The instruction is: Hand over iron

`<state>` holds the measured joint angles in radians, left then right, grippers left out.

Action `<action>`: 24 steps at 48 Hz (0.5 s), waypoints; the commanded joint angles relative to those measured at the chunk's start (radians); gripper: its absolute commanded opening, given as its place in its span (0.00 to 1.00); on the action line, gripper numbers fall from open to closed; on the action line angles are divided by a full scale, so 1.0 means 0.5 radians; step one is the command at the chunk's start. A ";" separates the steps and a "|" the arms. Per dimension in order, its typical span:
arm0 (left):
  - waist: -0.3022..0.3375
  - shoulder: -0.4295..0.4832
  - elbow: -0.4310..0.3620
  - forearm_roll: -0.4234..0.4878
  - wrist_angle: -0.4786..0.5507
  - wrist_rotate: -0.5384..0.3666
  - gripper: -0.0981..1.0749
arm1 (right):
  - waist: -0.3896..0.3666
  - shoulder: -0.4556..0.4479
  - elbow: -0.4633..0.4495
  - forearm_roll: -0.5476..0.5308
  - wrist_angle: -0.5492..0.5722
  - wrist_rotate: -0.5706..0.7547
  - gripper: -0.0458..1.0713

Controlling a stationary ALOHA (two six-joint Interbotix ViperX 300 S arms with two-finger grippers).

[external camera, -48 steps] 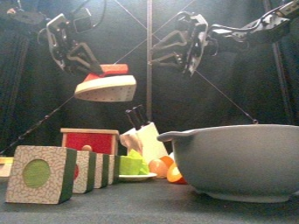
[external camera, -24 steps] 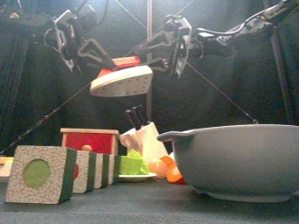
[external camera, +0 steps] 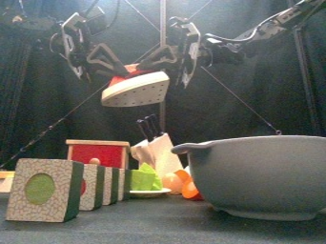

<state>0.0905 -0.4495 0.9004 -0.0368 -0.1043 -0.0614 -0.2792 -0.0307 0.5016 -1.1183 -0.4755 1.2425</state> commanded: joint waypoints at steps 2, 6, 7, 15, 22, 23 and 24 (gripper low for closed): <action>0.012 0.003 -0.043 -0.012 -0.114 -0.003 0.43 | -0.003 -0.049 -0.006 0.015 -0.012 0.009 0.36; 0.015 0.003 -0.028 -0.043 -0.193 0.003 0.54 | -0.003 -0.067 0.021 0.015 -0.012 0.009 0.36; 0.015 0.003 -0.021 -0.052 -0.212 0.003 0.58 | -0.003 -0.074 0.028 0.015 -0.012 0.009 0.36; 0.018 0.003 -0.018 -0.110 -0.249 0.000 0.75 | -0.003 -0.138 0.114 0.018 -0.012 0.009 0.36; 0.018 0.003 -0.015 -0.129 -0.249 -0.003 0.76 | 0.025 -0.258 0.224 0.034 -0.012 0.009 0.36; 0.018 0.003 -0.018 -0.132 -0.255 -0.003 0.76 | 0.034 -0.279 0.245 0.037 -0.012 0.009 0.36; 0.018 0.003 -0.018 -0.132 -0.258 -0.003 0.76 | 0.049 -0.307 0.273 0.034 -0.012 0.009 0.36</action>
<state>0.0966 -0.4449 0.9066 -0.1012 -0.2194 -0.0629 -0.2684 -0.1197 0.6289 -1.1075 -0.4771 1.2487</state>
